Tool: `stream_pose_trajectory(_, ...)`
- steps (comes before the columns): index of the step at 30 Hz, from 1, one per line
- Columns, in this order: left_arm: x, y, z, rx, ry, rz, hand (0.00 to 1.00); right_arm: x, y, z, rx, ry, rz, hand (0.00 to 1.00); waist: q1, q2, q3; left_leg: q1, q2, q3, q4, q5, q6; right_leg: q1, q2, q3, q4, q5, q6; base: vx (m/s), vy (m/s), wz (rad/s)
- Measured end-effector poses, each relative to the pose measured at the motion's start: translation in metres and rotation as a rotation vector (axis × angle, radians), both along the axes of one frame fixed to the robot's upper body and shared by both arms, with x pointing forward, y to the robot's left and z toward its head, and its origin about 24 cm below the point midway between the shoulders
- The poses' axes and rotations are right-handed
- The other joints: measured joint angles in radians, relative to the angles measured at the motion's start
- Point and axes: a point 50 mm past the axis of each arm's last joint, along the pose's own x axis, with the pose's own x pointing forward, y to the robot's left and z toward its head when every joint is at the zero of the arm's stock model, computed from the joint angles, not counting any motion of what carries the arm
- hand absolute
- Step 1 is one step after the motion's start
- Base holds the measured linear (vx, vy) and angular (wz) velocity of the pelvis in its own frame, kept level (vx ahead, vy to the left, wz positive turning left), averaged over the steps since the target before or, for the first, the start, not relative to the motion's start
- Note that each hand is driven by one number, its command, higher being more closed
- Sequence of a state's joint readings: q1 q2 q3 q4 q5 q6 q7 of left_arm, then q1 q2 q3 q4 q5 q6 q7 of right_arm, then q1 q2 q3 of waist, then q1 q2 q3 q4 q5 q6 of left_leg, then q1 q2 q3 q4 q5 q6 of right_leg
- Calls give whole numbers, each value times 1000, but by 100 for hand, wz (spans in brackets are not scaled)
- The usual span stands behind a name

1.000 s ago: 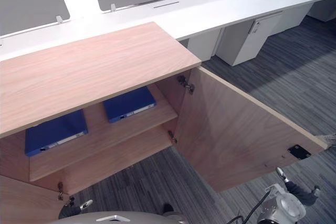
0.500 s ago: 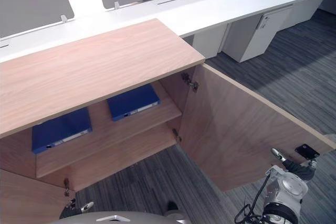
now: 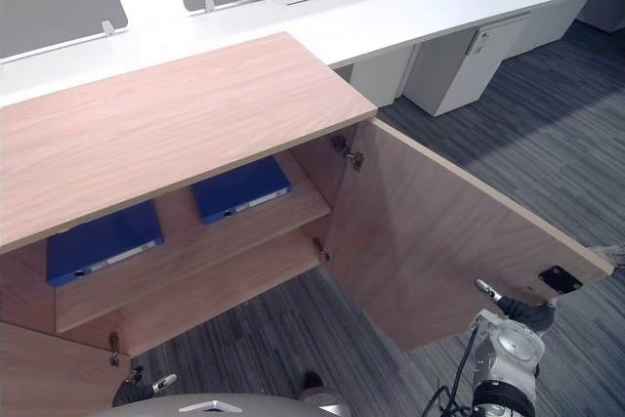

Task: Walk over to the cabinet, pick up the folder, carry it to the office cabinet, place the folder inside the office cabinet, then close the office cabinet door

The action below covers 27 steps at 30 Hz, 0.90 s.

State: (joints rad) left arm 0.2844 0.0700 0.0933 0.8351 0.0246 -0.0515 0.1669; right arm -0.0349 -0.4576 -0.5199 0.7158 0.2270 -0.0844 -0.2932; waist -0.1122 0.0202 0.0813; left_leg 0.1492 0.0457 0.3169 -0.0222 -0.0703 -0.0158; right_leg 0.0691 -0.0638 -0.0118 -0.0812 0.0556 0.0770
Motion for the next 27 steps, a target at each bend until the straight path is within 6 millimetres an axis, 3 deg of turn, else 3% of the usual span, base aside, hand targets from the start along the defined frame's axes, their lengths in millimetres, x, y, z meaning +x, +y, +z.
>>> stream_pose_trajectory(7, 3, 1, 1, 10, -3, -26, 0, -5, 16, -5, -51, 55, 104, 0, -5, -6, 1, 12, 0, 0, -32, 26, -2, -5, 5, -1, -6, 8, -2, -73, -40, -1)
stream_pose_trajectory(10, 3, 4, 1, 27, 2, -49, 0, -9, 33, -13, -37, 63, 146, 0, -5, -20, -1, 12, 7, 5, -32, 32, -6, -9, 12, -1, -6, 11, -6, -85, -55, -9)
stream_pose_trajectory(16, 8, 13, 4, 65, -1, -83, 0, -19, 86, -32, 24, 84, 297, 0, -3, -54, -8, 9, 23, 7, -32, 40, -19, -32, 19, -34, -6, 25, -22, -84, -52, -22)
stream_pose_trajectory(23, 23, 2, 4, 47, -32, -93, 0, -42, 141, -58, 140, 140, 434, 0, -2, -55, -7, 6, 25, -25, -35, 48, -27, -38, 15, -83, -6, 42, -23, -63, -29, -10)
stream_pose_trajectory(27, 29, -9, 2, 20, -43, -91, 0, -53, 186, -79, 259, 219, 618, 0, 1, -57, -6, -2, 28, -48, -49, 52, -26, -43, 19, -89, -6, 42, -23, -61, -26, -6)
